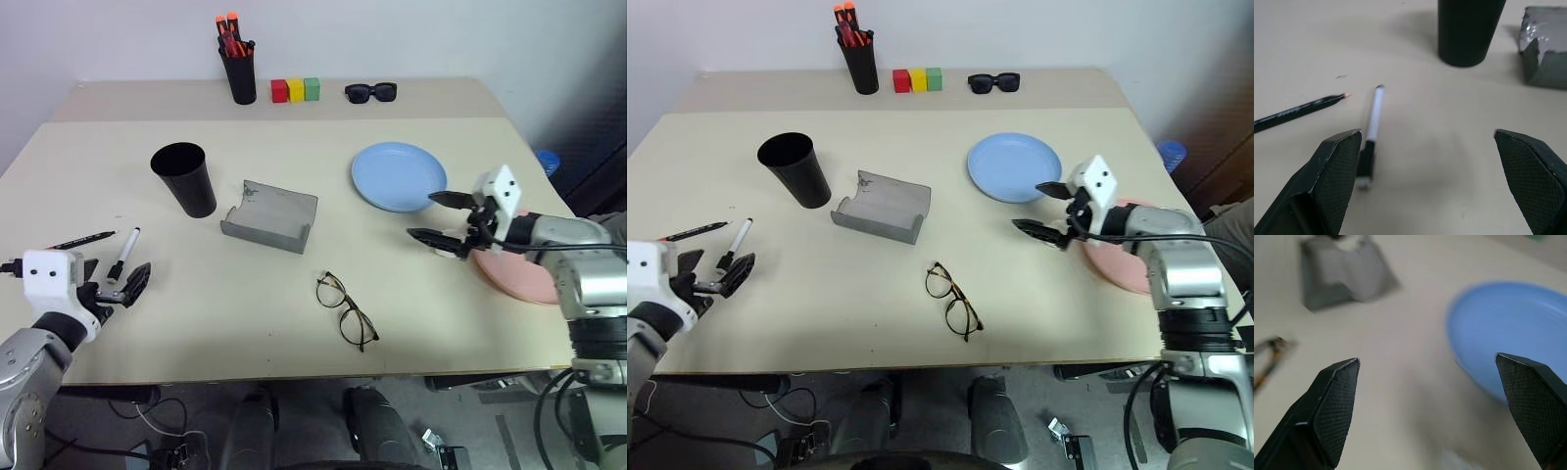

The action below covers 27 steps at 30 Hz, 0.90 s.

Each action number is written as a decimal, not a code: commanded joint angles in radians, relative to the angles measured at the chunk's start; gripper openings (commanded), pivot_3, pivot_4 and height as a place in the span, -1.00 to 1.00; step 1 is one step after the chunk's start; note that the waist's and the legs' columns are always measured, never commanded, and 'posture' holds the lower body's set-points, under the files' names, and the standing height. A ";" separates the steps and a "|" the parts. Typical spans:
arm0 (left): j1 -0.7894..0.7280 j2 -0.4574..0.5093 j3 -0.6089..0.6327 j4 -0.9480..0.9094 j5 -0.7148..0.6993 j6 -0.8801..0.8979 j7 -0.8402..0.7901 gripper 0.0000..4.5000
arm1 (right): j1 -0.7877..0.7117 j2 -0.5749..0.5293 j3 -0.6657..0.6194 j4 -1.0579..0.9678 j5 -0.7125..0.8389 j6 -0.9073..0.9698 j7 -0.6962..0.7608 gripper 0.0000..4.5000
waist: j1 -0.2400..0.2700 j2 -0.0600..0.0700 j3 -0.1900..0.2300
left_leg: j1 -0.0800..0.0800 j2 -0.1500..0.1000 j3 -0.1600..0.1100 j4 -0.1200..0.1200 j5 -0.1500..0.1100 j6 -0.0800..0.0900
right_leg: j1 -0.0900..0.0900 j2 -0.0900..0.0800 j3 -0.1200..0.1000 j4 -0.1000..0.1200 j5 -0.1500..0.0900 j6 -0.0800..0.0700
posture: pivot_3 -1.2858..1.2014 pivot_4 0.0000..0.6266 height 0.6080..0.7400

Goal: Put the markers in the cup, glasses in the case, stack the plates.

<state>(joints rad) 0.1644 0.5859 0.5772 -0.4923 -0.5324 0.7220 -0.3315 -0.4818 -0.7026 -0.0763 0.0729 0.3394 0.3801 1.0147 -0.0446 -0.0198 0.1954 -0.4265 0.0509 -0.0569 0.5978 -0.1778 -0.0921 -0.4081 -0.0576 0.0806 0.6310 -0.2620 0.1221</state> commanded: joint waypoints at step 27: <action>-0.667 0.208 -0.226 0.619 0.115 0.690 0.095 0.44 | 0.072 0.340 0.311 -0.435 -0.048 0.158 -0.345 1.00 | 0.000 -0.003 -0.002 | 0.001 0.000 -0.004 -0.001 0.001 -0.001 | 0.000 0.002 -0.002 0.004 0.001 0.004 | 0.03 -0.52 1.00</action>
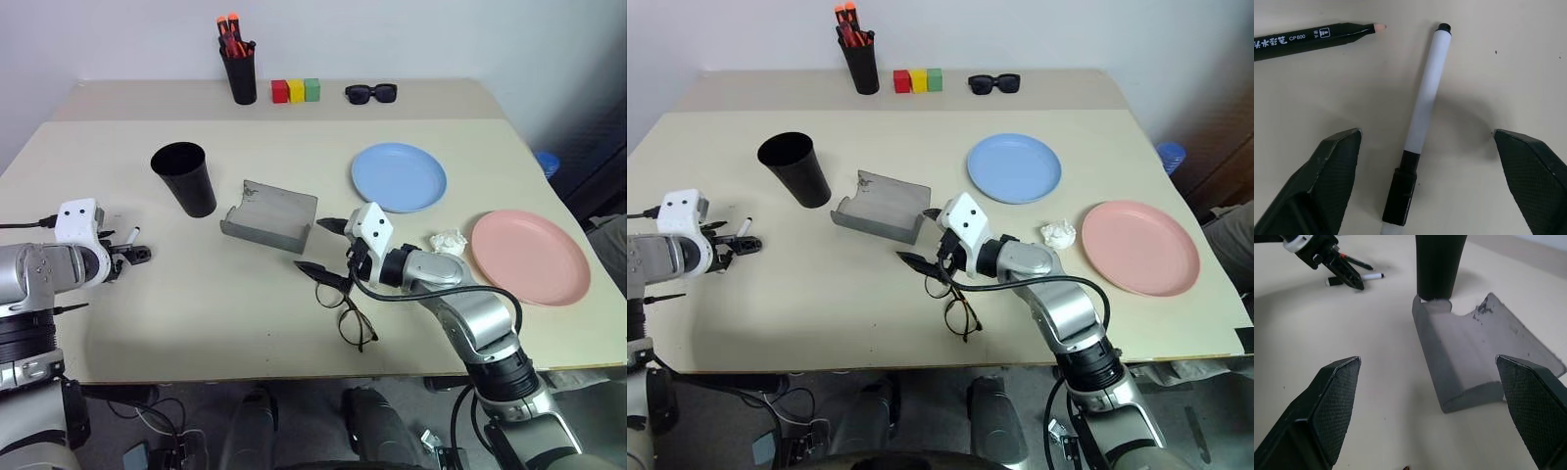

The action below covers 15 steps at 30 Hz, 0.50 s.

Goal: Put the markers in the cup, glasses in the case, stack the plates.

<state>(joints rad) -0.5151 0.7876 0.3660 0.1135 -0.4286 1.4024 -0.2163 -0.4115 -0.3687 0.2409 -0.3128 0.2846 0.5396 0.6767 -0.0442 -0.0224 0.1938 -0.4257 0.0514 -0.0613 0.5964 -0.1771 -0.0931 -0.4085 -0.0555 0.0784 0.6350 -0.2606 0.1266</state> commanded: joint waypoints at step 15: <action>-0.015 -0.170 0.247 -0.168 0.164 -0.747 0.248 -0.99 | -0.047 0.031 0.006 -0.021 0.012 -0.011 -0.001 1.00 | 0.007 -0.007 -0.001 | -0.001 0.000 0.000 0.000 0.001 -0.002 | 0.000 0.000 -0.001 -0.001 0.000 -0.001 | 0.03 -0.52 1.00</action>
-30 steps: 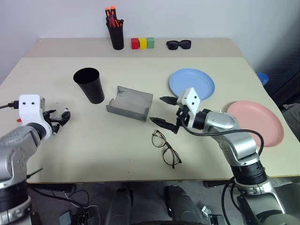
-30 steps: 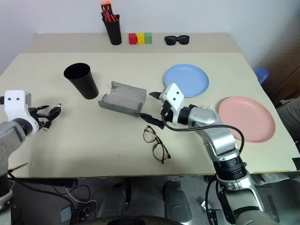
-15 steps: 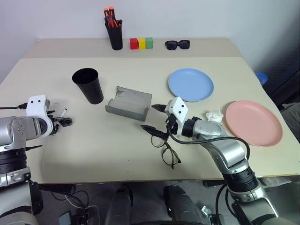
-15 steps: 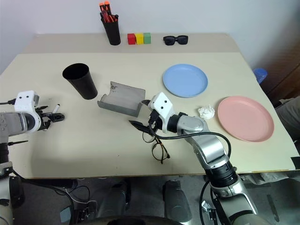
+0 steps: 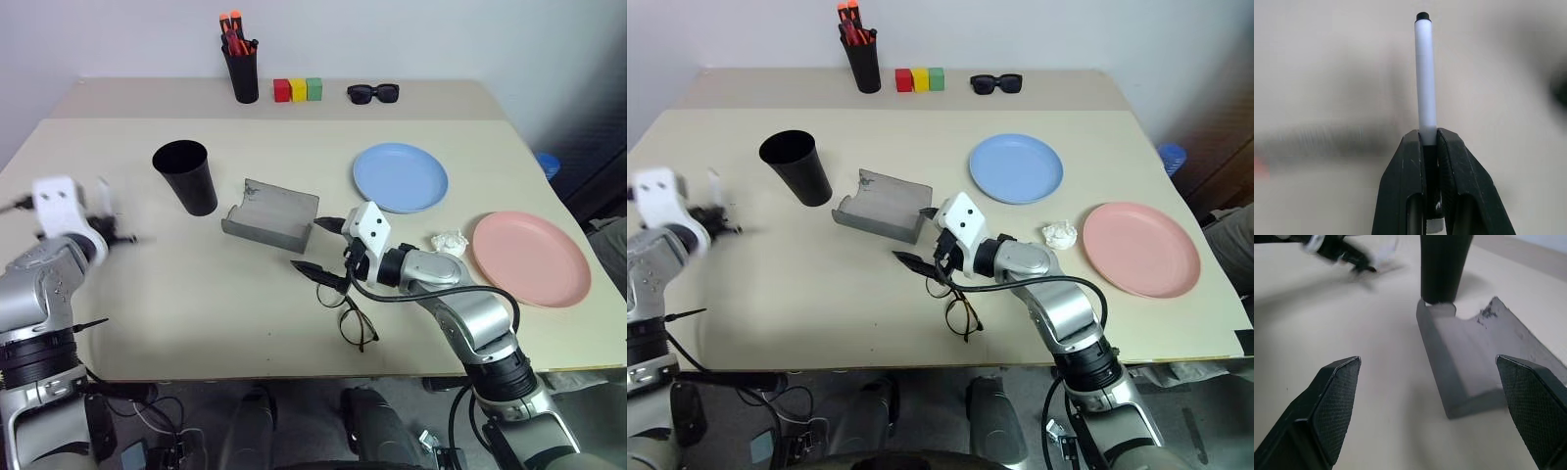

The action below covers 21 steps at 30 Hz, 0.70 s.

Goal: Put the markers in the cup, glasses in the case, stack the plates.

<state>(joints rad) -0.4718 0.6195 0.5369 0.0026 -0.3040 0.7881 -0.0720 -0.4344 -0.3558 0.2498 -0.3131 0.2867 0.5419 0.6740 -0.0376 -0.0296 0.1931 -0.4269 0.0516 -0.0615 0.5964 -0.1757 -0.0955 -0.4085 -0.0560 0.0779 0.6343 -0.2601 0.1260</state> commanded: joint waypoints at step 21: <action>-0.416 -0.273 -0.346 0.480 0.252 -0.727 0.084 -0.99 | -0.152 0.160 -0.128 0.039 0.039 -0.050 -0.123 1.00 | 0.018 0.000 0.000 | 0.000 0.000 0.000 -0.001 0.001 -0.001 | 0.001 0.001 0.000 -0.001 0.003 0.005 | 0.03 -0.52 1.00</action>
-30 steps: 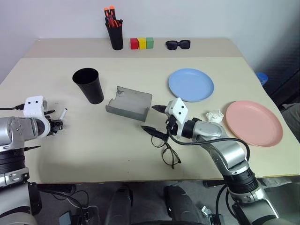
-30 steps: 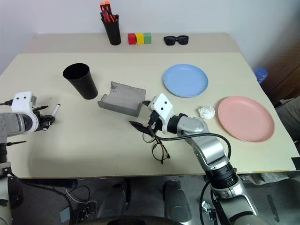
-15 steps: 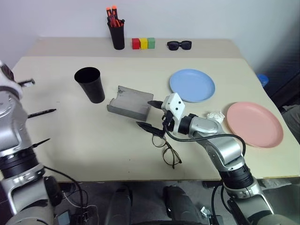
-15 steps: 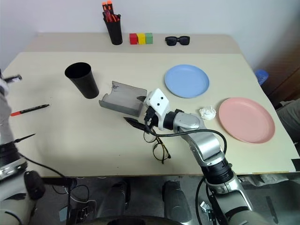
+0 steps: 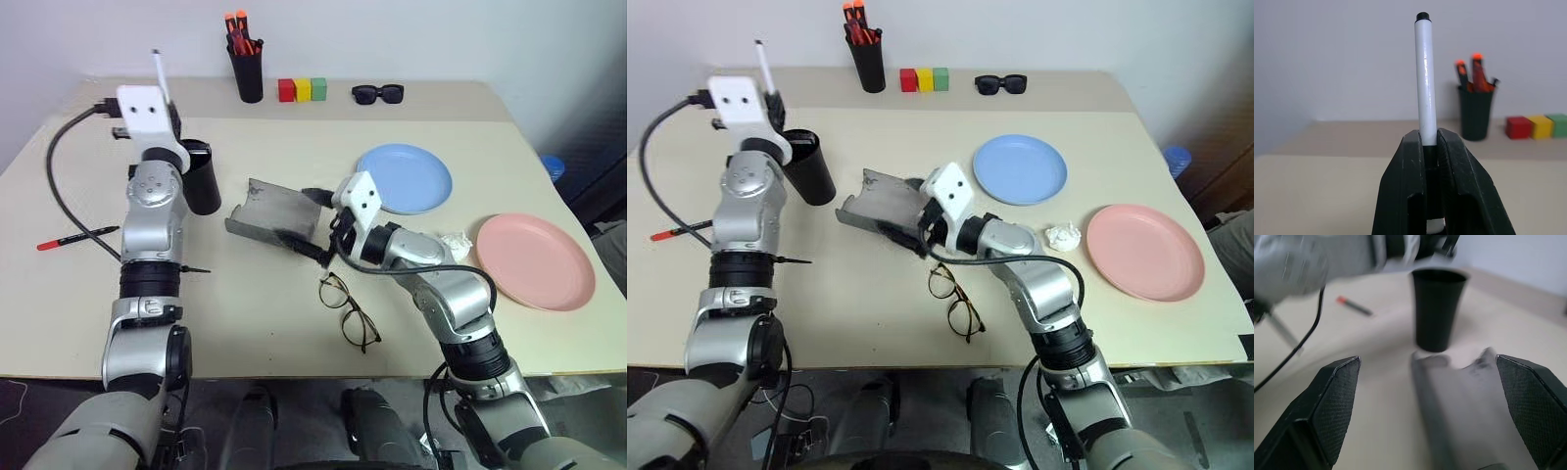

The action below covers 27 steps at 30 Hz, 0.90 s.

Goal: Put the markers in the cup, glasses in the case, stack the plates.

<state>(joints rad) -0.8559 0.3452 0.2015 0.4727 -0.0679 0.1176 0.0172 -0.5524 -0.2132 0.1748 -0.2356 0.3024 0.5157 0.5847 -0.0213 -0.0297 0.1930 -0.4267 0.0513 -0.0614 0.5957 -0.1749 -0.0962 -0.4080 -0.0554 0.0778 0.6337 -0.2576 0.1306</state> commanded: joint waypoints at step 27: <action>0.080 -0.076 0.017 -0.256 -0.019 0.103 0.072 0.58 | -0.063 0.030 -0.043 0.034 0.009 -0.086 -0.035 1.00 | 0.004 0.000 0.000 | 0.000 0.000 0.000 0.000 0.000 0.000 | 0.000 0.000 0.000 0.000 0.000 0.000 | 0.03 -0.52 1.00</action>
<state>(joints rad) -0.7713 0.2688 0.2178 0.2591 -0.0935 0.2260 0.0820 -0.5916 -0.1928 0.1348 -0.1887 0.3064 0.4511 0.5477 -0.0177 -0.0296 0.1930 -0.4269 0.0512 -0.0616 0.5958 -0.1749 -0.0962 -0.4076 -0.0554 0.0777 0.6336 -0.2575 0.1309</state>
